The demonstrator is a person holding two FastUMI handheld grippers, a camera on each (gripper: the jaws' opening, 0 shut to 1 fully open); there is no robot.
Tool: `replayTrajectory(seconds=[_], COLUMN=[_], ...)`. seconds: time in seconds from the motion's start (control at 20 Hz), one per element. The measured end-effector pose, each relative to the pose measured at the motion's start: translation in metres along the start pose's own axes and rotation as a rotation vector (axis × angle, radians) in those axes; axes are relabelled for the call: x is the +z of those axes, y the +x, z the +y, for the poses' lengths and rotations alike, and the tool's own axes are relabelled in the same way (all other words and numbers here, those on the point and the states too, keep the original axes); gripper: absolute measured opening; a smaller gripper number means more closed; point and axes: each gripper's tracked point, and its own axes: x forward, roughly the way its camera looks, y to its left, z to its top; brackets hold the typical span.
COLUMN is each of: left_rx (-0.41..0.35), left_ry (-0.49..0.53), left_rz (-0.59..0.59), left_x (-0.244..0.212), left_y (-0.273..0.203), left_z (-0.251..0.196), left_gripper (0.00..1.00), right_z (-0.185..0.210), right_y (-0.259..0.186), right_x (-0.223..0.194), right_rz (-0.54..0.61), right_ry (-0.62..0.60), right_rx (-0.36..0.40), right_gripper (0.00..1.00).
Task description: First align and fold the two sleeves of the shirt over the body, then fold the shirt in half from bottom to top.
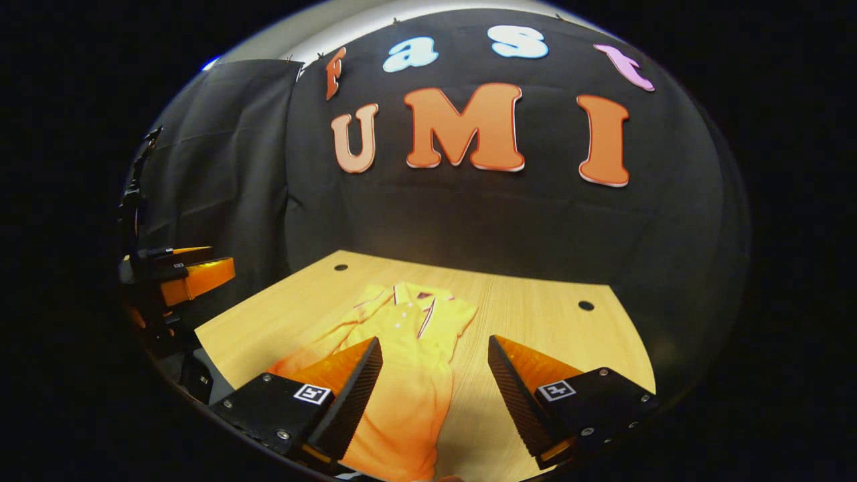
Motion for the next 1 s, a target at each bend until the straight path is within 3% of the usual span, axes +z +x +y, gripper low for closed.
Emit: replayTrajectory(seconds=[0.35,0.7,1.0], left_rx=[-0.095,-0.117,-0.153], left_ry=[-0.056,-0.073,-0.148], left_rz=[0.309,0.534,0.713], left_x=[-0.099,-0.178,-0.250], left_y=[0.001,-0.014,-0.008], left_z=[-0.006,-0.002,-0.007], left_gripper=[0.98,0.99,0.99], right_z=[0.006,0.014,0.019], right_y=[-0.007,-0.028,-0.039], right_x=[-0.088,-0.141,-0.189], right_rz=[0.295,0.457,0.592], right_ry=[0.057,0.088,0.108], right_rx=[0.038,0.060,0.055], right_gripper=[0.98,0.98,0.98])
